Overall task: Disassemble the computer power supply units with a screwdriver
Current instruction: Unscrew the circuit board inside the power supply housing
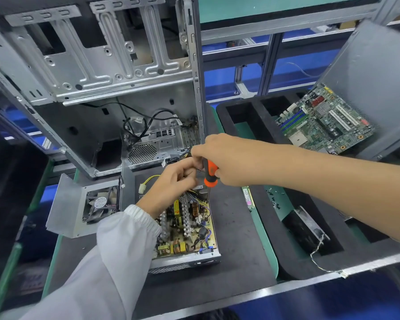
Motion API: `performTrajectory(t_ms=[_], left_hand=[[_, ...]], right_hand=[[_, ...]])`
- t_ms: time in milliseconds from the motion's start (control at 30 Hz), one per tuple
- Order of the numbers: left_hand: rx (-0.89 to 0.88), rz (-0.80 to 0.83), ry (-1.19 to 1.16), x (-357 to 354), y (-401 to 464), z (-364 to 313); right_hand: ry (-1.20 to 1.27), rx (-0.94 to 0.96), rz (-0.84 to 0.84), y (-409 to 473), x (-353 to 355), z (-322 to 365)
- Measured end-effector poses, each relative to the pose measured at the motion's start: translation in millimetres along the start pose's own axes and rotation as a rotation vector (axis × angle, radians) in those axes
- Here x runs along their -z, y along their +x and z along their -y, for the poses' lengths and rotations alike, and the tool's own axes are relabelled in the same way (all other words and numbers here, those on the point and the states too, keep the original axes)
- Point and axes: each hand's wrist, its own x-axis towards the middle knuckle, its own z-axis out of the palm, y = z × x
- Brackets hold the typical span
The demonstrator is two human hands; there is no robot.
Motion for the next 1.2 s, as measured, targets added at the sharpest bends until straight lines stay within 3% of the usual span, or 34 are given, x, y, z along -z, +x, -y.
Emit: performTrajectory(t_ms=[100,333,533,667,767,900,1000,1133,1200], left_hand=[[0.069,-0.092,-0.057,1.8,-1.7,-0.3],[0.079,-0.219,0.159,-4.8,2.2,-4.3],[-0.075,-0.200,0.784,-15.7,-2.2,-7.1],[-0.048,-0.263,0.903,-7.4,3.8,-3.6],[-0.030,-0.283,1.001,0.1,6.5,4.8],[0.016,-0.264,1.153,4.9,5.8,15.2],[0.026,-0.280,1.129,5.5,6.6,18.2],[0.057,-0.345,0.841,7.3,7.2,25.0],[0.062,-0.371,0.727,8.6,7.7,29.3]], right_hand=[[0.042,-0.009,-0.035,-8.9,4.0,-6.6],[0.104,-0.048,-0.101,-32.5,14.1,-25.7],[0.124,-0.116,-0.110,-31.6,-10.5,-32.9],[0.202,-0.247,-0.234,-30.2,-43.1,-45.2],[0.110,-0.255,-0.356,-36.0,-85.7,-46.4],[0.018,-0.225,-0.208,-38.6,-152.6,-29.0],[-0.044,-0.213,-0.169,-29.6,-176.3,-20.4],[0.057,-0.129,-0.426,-3.0,-164.7,-27.4],[0.154,-0.146,-0.436,11.3,-156.7,-32.1]])
